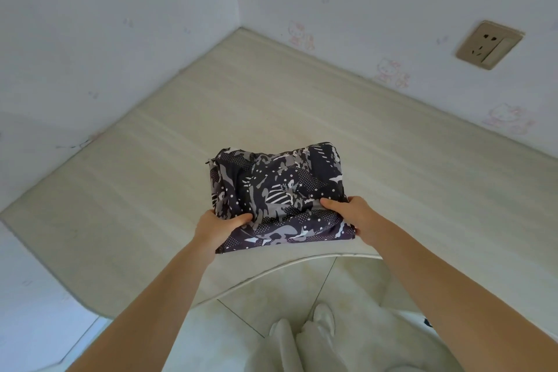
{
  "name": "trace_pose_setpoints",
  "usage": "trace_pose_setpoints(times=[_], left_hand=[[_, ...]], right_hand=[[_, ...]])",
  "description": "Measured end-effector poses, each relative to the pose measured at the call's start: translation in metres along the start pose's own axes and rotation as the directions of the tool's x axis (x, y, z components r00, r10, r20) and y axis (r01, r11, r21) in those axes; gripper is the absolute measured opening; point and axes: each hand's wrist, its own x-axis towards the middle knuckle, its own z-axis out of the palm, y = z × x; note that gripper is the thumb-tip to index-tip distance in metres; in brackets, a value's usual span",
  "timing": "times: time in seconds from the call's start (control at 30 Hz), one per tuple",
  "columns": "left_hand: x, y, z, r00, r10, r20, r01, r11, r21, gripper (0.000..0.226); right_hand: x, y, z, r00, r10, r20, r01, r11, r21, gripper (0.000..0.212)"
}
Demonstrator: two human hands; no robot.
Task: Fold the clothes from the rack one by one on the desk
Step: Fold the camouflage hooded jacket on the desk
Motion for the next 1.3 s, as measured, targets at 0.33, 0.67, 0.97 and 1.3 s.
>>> trace_pose_setpoints(times=[0.33,0.67,0.97,1.3], left_hand=[[-0.028,0.003,0.026,0.988,0.106,0.115,-0.106,0.994,-0.008,0.05],[-0.11,-0.005,0.142,0.919,0.275,0.282,-0.298,0.954,0.041,0.054],[-0.219,-0.087,0.286,0.832,0.265,0.487,-0.382,0.911,0.157,0.057],[-0.299,-0.212,0.423,0.741,0.12,0.661,-0.461,0.806,0.371,0.053]], right_hand=[[-0.025,0.041,-0.038,0.992,0.099,0.073,-0.112,0.97,0.217,0.062],[-0.078,0.149,-0.148,0.996,0.046,-0.07,-0.009,0.887,0.462,0.054],[-0.169,0.318,-0.275,0.979,0.087,-0.187,0.045,0.793,0.607,0.039],[-0.24,0.52,-0.341,0.921,0.273,-0.277,0.025,0.668,0.744,0.036]])
